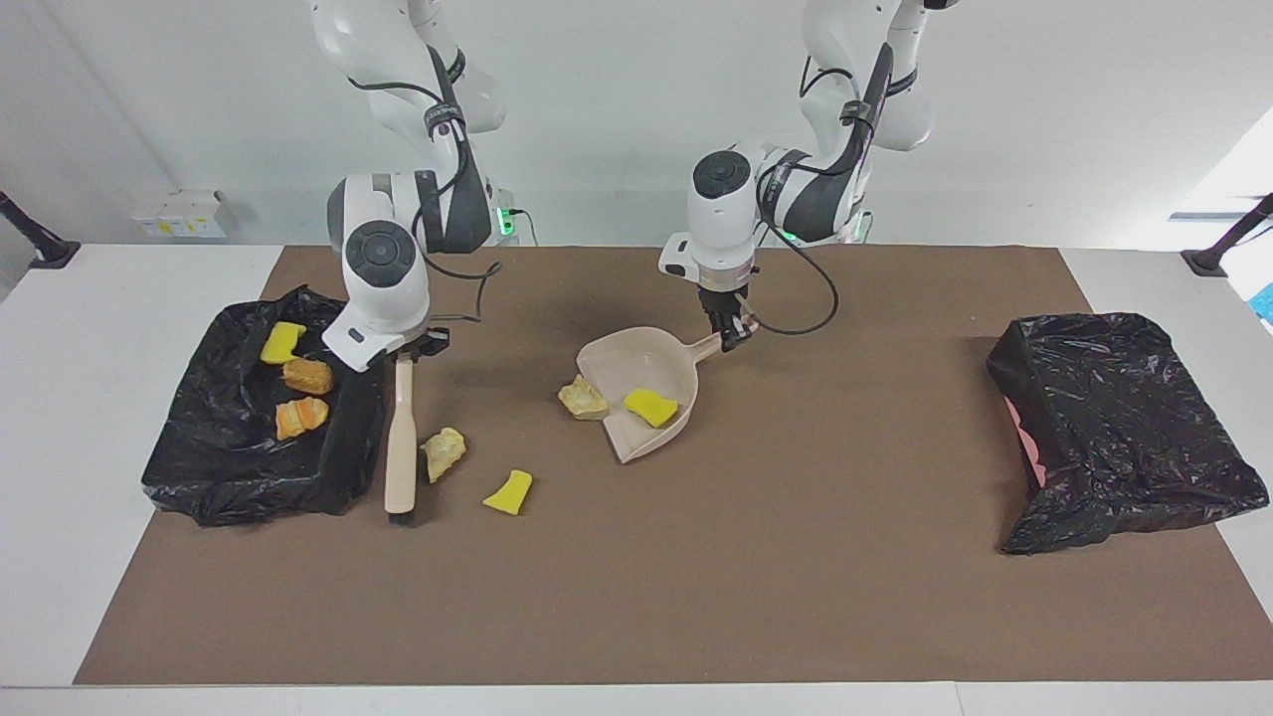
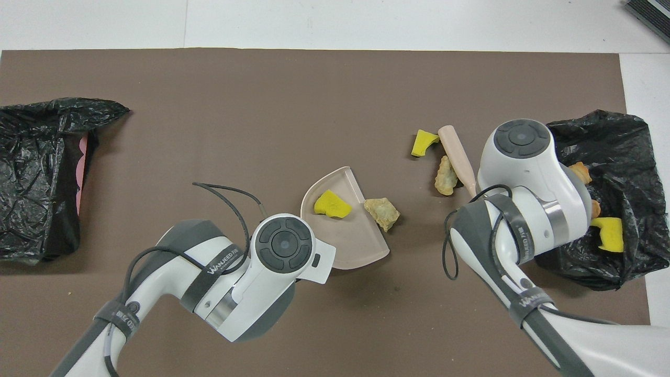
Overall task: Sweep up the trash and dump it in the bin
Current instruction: 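Sweep the remaining pieces from near the bag into the dustpan with the brush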
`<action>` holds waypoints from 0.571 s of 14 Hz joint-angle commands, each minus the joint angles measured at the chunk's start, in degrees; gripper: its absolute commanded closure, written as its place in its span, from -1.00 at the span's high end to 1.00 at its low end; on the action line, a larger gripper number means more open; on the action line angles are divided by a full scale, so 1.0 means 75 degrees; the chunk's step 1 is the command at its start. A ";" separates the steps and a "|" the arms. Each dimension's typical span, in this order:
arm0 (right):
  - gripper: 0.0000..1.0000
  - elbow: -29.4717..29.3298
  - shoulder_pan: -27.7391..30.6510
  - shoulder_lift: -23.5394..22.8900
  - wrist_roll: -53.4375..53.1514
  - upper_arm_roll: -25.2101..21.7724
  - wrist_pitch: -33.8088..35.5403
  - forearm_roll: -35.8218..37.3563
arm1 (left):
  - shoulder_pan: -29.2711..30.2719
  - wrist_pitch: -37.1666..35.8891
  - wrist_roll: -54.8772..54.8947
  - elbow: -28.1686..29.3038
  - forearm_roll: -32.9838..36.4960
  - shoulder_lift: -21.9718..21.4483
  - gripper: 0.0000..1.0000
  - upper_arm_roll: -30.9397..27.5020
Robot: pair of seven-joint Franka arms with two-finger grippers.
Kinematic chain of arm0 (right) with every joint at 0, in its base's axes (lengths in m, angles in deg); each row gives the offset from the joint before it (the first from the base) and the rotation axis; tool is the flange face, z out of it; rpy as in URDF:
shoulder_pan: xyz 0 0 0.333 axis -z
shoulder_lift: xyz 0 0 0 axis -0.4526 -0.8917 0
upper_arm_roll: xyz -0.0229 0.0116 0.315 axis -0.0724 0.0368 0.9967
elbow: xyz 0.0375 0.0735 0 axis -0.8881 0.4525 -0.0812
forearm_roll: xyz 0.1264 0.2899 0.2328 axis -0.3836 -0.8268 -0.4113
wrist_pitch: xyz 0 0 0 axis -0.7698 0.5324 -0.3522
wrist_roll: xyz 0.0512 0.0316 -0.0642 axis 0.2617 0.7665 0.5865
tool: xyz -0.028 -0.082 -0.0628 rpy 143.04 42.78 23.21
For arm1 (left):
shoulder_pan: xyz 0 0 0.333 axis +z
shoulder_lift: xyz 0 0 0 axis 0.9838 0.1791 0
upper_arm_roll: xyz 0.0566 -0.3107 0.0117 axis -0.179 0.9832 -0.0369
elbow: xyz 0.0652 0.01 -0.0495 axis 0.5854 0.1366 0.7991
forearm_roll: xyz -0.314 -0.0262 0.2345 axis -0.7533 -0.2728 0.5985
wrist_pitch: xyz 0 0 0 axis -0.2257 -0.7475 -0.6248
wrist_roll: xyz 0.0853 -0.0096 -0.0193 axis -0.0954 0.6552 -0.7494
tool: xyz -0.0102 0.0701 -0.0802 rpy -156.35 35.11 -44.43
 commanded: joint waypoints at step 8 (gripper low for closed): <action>-1.00 0.0382 -0.1723 0.0655 0.0033 0.0074 0.0957 -0.1839 | -0.0050 -0.0044 -0.0035 0.0176 -0.0050 -0.0205 -1.00 -0.0132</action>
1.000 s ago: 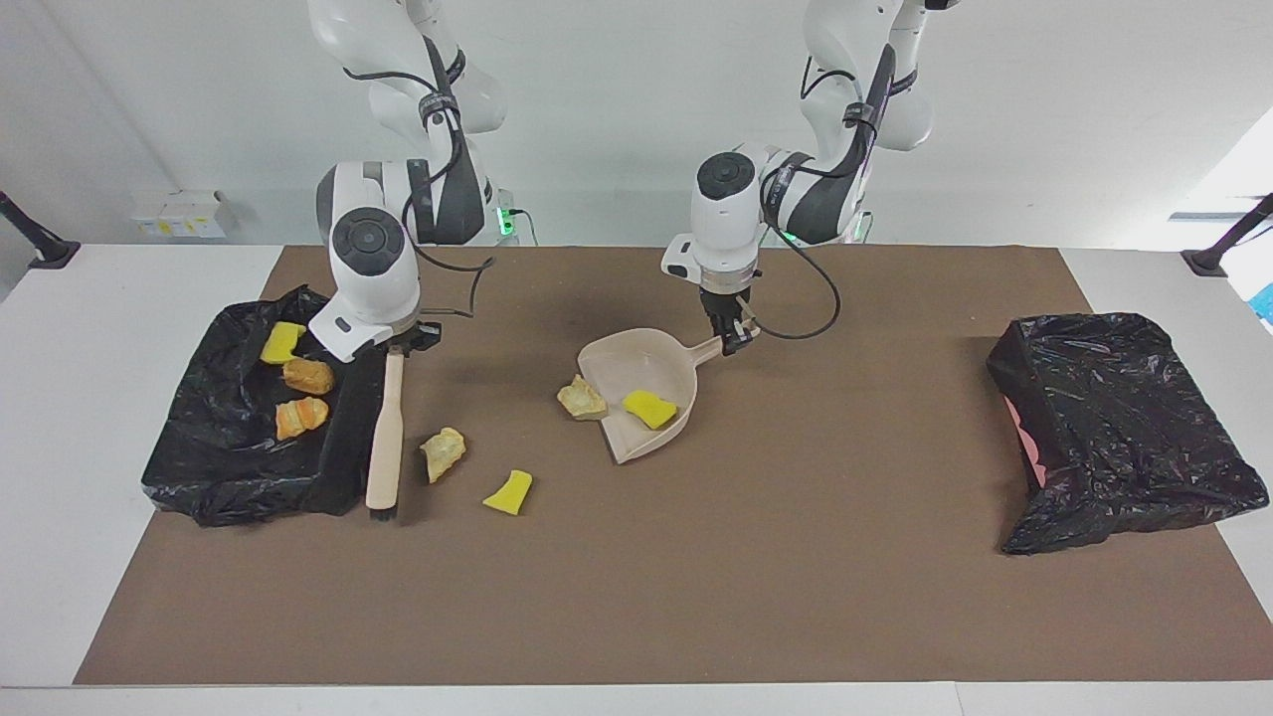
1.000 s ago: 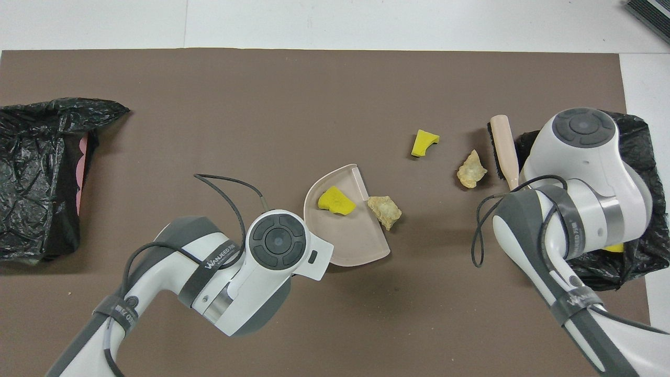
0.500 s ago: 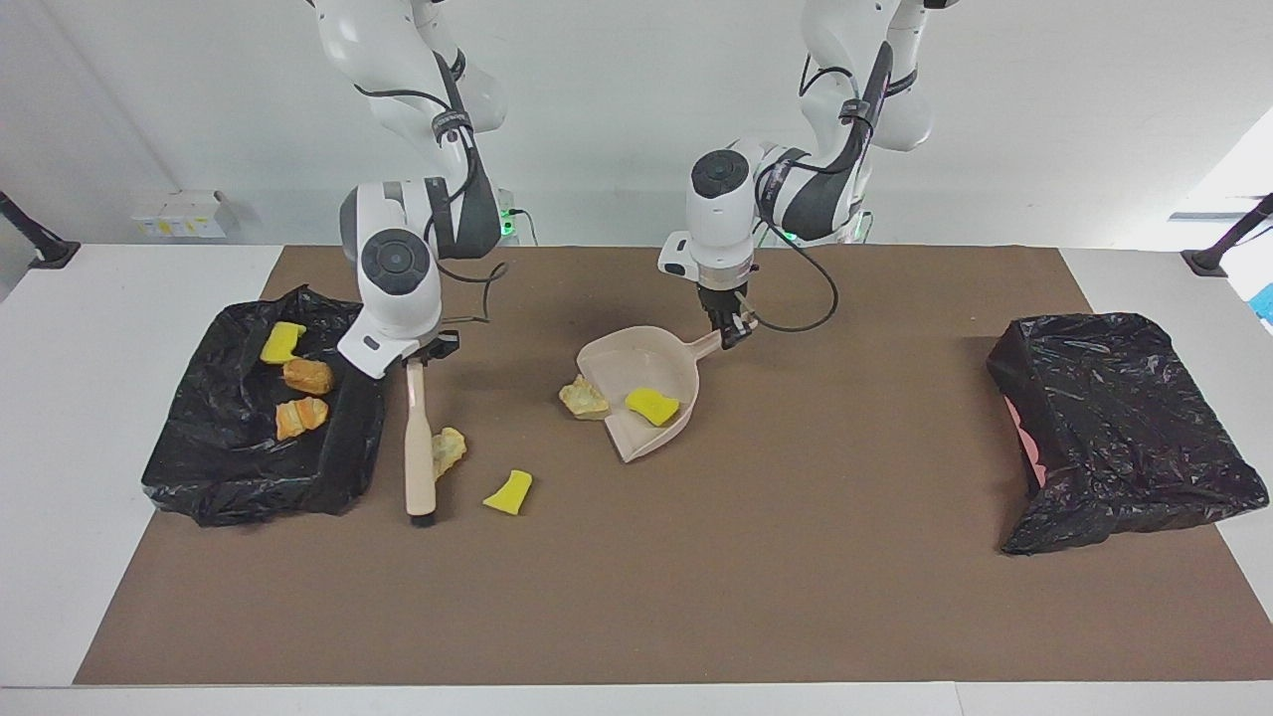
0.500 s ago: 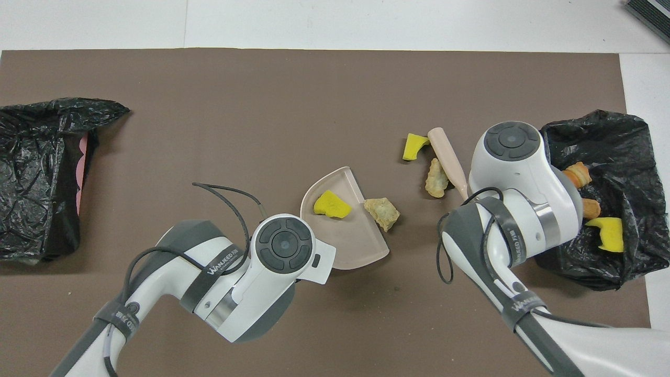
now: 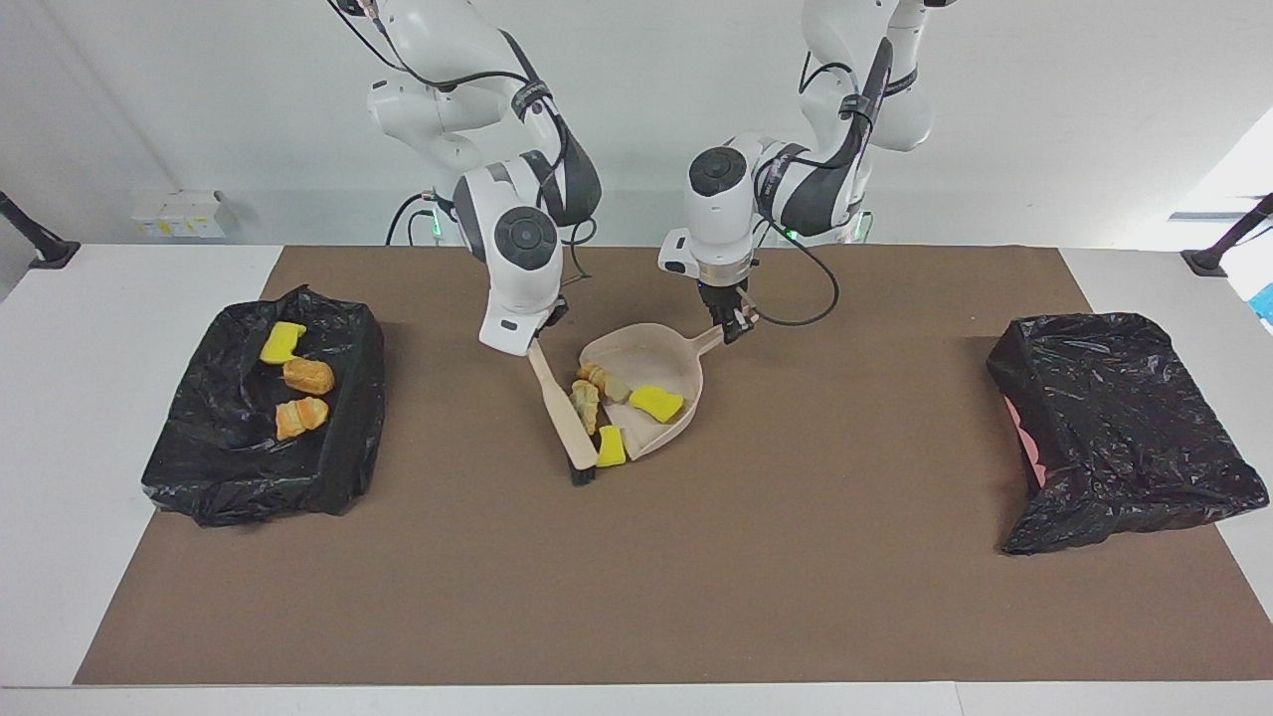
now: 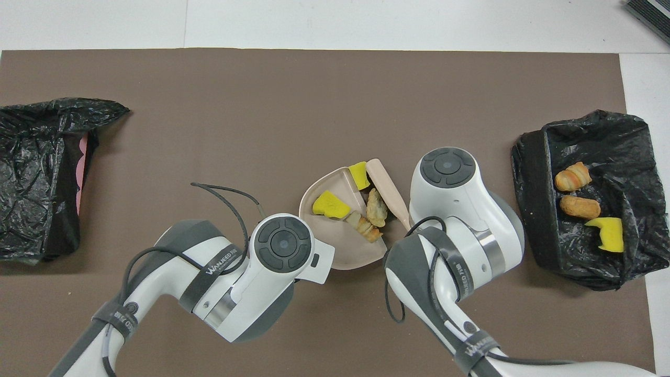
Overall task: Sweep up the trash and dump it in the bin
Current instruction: 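Sweep the remaining pieces from near the bag into the dustpan with the brush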
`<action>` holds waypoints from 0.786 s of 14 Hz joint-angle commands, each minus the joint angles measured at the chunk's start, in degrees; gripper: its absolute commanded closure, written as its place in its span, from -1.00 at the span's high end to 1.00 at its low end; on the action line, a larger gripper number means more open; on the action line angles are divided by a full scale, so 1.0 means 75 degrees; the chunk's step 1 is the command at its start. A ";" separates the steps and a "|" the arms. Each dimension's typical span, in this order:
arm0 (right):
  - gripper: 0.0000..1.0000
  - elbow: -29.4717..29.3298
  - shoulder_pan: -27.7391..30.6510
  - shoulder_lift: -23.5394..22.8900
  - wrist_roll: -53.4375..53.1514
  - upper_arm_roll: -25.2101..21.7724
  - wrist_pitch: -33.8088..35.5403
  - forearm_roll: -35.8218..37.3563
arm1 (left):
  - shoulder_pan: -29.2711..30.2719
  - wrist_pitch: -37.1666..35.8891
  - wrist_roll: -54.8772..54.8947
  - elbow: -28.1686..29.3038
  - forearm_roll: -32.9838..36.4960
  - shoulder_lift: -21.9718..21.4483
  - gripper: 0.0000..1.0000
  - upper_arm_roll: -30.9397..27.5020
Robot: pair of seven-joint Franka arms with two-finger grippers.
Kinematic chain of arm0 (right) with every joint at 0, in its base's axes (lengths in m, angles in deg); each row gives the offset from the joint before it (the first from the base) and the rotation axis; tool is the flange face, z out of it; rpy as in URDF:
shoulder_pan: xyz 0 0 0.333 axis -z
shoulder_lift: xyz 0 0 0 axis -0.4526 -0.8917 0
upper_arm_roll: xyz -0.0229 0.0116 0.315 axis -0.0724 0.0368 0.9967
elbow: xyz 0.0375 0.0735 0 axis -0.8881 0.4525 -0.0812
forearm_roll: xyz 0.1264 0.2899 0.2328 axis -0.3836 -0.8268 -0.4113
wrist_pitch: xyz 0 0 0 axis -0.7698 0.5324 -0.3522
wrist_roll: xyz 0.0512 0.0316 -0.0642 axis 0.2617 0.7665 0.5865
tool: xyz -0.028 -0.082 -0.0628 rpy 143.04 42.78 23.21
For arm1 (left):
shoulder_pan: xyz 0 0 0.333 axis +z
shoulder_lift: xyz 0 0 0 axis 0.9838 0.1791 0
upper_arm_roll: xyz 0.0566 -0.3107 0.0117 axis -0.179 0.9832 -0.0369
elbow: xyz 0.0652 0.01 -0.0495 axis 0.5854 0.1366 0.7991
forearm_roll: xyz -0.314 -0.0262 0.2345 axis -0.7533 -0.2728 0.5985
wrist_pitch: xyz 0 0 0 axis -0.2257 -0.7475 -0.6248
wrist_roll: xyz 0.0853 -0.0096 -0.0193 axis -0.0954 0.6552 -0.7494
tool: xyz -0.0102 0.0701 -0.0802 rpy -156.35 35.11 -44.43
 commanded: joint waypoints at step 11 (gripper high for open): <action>-1.00 0.0079 -0.0665 0.1580 -0.0392 -0.0012 0.2278 -0.0747 | 0.0313 0.1207 0.0291 0.0346 -0.0061 -0.0081 -1.00 -0.0104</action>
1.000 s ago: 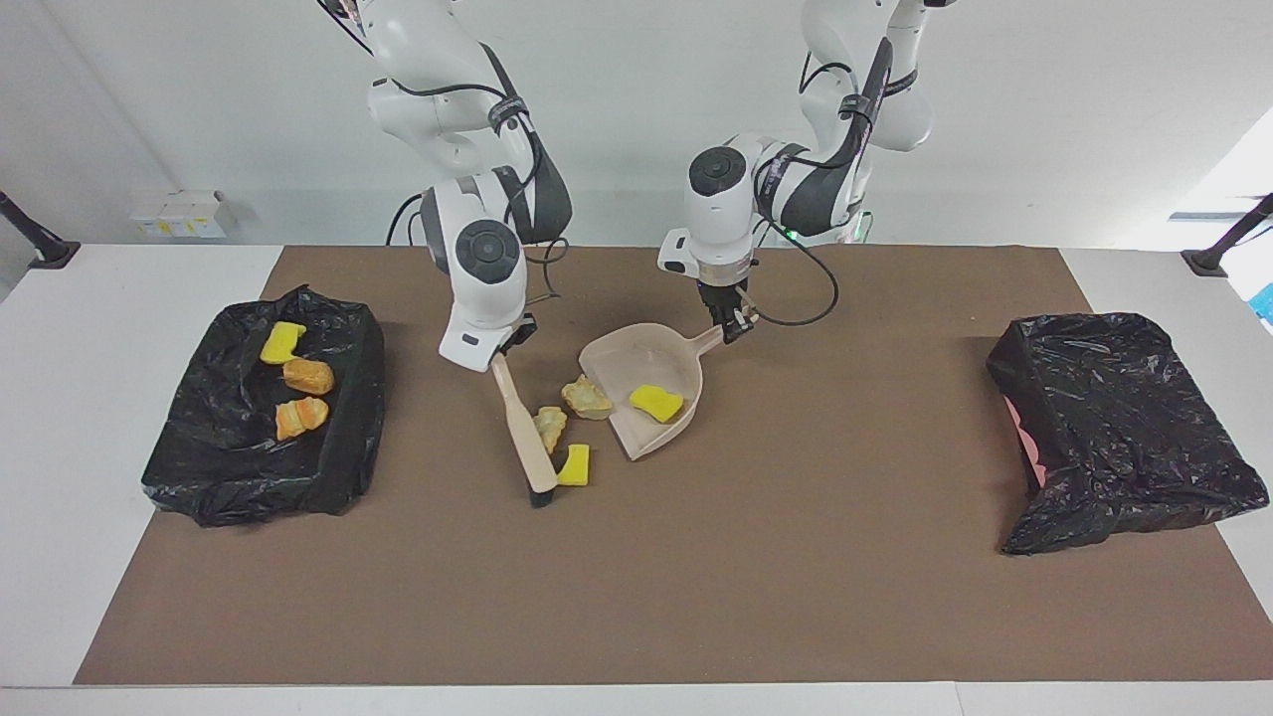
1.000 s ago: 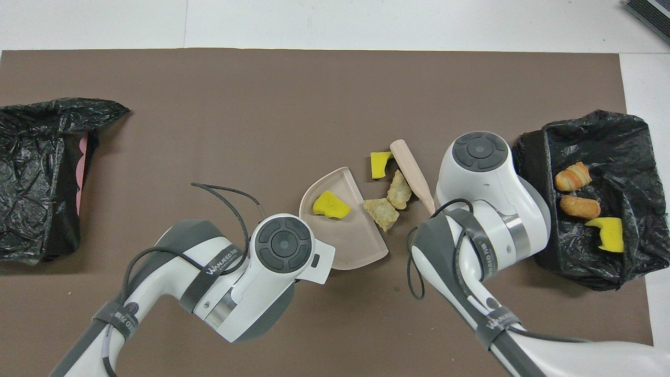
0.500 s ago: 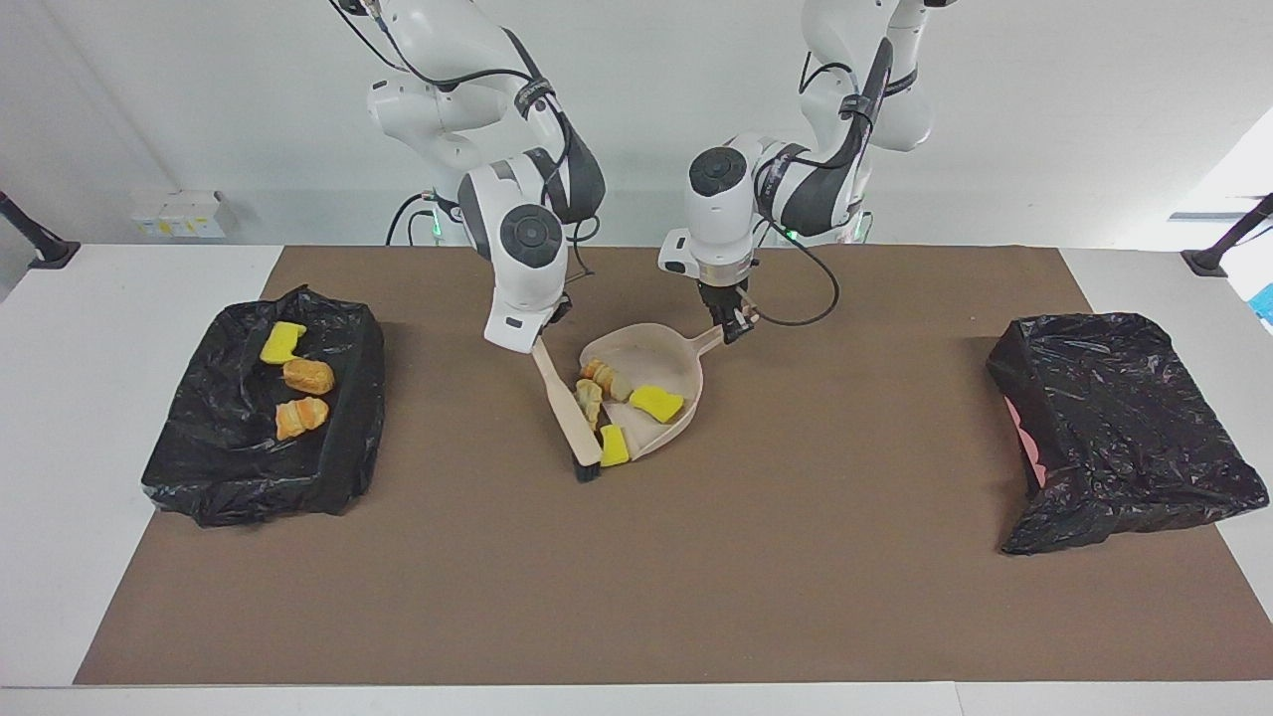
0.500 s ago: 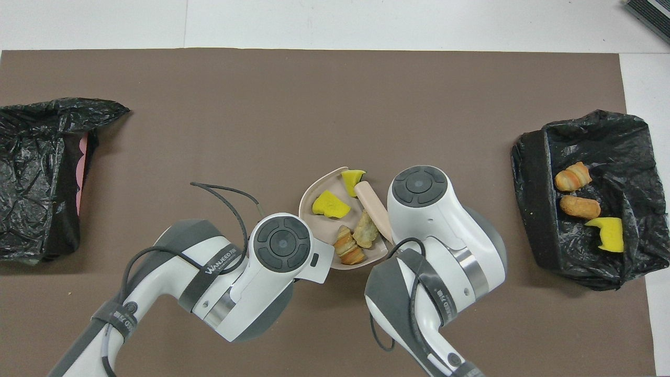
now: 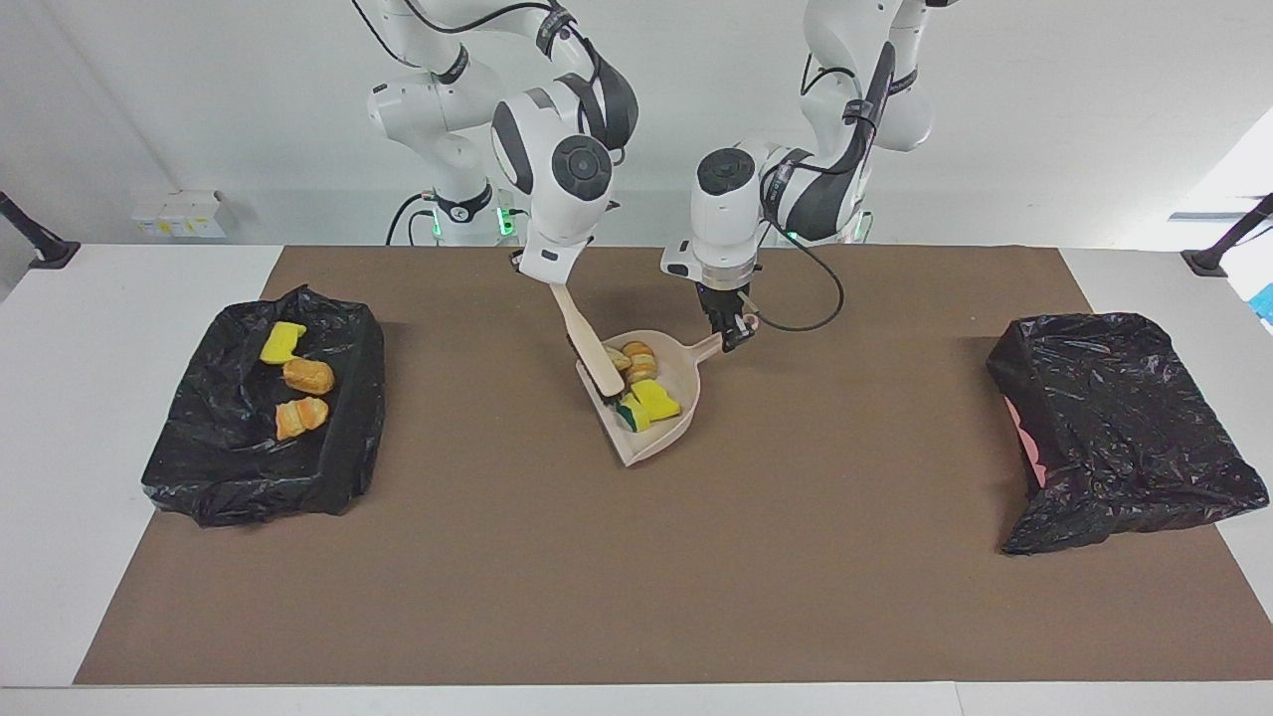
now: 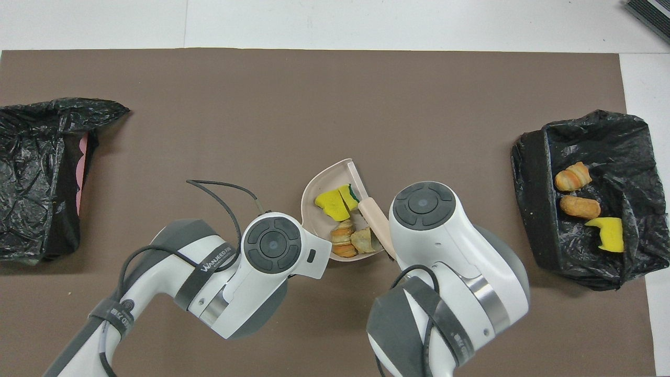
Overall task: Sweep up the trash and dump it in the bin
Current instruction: 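Lift the loaded dustpan with the left gripper toward the nearby black bag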
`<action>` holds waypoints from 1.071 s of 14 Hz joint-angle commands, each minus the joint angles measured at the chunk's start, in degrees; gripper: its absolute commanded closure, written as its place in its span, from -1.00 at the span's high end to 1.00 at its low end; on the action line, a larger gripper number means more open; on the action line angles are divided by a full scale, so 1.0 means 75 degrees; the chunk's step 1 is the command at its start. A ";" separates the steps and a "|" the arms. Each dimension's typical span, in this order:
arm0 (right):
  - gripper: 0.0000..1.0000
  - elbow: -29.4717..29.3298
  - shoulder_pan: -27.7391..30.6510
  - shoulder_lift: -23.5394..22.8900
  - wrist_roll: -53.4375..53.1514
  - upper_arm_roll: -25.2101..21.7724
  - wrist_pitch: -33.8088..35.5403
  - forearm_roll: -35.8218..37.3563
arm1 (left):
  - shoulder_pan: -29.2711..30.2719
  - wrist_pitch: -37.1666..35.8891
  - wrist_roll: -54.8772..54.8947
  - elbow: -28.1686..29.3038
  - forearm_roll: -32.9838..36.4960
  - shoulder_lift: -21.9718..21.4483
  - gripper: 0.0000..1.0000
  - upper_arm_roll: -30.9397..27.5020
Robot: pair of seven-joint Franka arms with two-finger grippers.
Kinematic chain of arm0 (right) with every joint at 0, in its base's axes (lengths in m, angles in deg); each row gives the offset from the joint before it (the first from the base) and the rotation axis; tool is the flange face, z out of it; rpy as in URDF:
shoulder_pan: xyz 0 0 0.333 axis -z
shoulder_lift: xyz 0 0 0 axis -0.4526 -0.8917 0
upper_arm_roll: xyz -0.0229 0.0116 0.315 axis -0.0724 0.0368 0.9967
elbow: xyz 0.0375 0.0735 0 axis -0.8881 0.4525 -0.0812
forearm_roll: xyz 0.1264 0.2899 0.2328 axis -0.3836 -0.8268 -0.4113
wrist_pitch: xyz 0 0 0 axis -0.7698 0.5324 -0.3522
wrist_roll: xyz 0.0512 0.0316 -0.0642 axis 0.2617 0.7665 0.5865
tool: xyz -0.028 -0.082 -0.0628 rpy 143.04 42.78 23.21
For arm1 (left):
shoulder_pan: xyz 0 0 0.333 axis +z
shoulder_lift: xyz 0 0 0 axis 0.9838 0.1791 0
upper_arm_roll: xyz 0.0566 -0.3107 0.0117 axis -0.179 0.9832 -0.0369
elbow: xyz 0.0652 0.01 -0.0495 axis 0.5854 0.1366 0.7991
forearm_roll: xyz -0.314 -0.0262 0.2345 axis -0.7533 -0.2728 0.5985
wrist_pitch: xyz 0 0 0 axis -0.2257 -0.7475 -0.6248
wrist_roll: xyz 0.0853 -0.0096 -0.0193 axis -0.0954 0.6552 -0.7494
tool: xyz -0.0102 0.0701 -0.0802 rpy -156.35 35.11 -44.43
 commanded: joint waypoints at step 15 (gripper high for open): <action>-1.00 -0.1461 -0.0370 -0.0467 -0.3601 0.0037 -0.0340 -0.0818 | 0.1089 0.0750 0.2186 -0.0248 -0.1561 0.0243 -1.00 -0.0015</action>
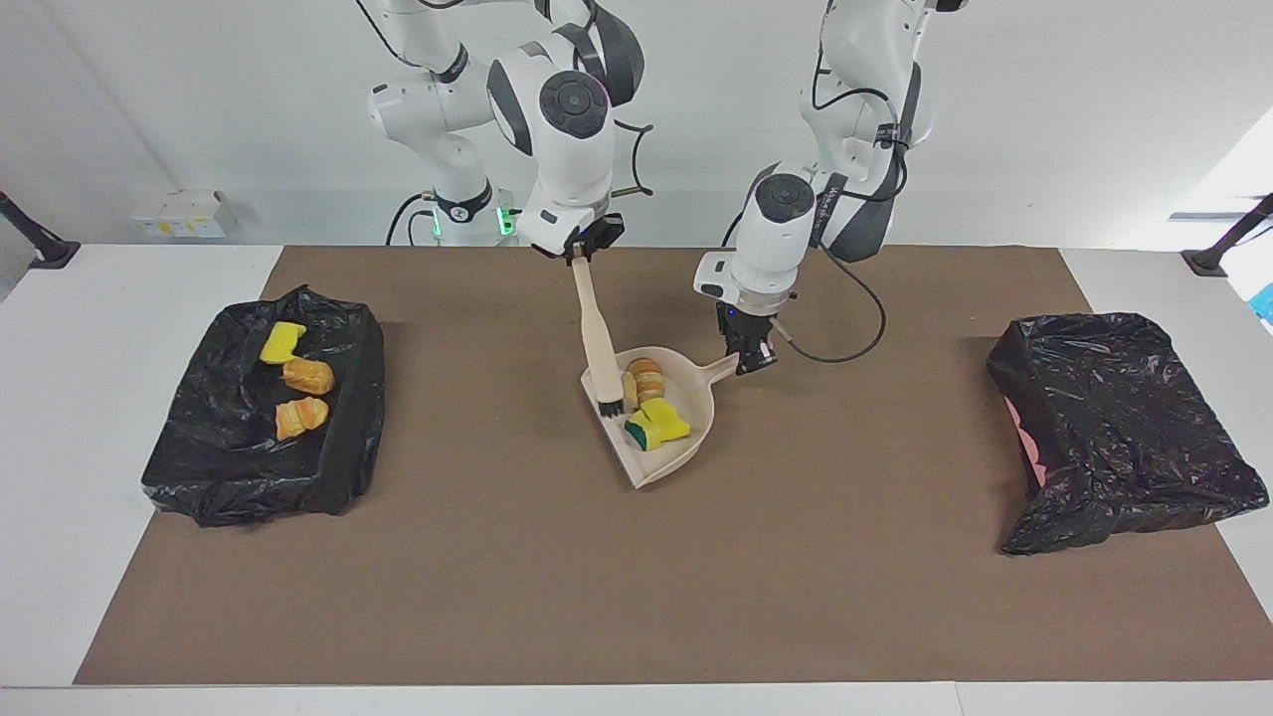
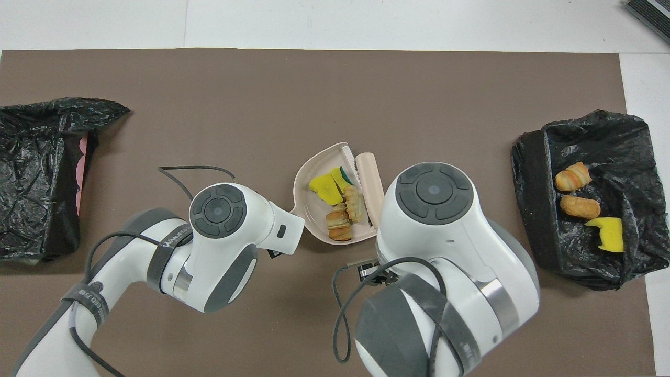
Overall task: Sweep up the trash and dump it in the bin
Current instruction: 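Lift the loaded dustpan with the left gripper toward the nearby black bag, then tip the dustpan with the left gripper to dump pieces into the bag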
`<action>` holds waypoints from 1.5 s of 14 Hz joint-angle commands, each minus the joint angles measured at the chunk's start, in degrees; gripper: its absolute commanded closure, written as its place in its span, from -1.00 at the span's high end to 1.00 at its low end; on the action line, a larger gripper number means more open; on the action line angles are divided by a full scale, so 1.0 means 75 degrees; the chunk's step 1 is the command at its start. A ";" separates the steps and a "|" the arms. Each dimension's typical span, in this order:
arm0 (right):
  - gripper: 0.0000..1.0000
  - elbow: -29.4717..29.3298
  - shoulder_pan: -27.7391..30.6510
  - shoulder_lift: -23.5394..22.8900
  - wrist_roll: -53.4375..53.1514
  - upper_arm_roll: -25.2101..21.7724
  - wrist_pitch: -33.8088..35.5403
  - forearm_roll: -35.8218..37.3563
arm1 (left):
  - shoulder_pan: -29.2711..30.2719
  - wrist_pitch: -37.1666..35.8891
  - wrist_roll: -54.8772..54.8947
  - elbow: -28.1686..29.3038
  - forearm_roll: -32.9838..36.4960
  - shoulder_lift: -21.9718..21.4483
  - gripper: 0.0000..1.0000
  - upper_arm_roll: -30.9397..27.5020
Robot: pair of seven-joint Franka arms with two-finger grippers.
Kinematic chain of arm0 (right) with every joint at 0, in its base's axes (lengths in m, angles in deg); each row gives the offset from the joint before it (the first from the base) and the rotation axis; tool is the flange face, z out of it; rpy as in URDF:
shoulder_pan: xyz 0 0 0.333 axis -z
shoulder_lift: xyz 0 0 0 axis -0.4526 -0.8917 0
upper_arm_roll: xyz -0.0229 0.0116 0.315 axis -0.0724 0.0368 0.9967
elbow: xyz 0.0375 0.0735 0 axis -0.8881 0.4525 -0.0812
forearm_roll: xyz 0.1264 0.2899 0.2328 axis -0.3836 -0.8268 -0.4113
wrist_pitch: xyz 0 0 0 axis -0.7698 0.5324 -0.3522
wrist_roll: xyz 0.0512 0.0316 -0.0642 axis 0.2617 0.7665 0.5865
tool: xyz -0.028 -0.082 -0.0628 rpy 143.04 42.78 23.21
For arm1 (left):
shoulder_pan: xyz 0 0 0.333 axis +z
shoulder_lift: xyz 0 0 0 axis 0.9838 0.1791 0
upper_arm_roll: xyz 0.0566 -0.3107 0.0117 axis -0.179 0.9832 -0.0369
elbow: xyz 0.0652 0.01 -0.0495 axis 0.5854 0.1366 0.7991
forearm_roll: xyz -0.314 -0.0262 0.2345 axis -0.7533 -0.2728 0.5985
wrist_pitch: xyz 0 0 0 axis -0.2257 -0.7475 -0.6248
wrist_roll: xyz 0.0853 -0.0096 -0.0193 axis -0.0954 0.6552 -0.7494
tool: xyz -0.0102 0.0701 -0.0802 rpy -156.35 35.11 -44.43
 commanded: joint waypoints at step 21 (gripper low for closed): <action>-1.00 0.3339 -0.2799 0.1178 -0.3227 0.0071 -0.2929 -0.1590 | 0.4290 -0.4616 0.5743 -0.3757 -0.0437 0.0031 -1.00 -0.0074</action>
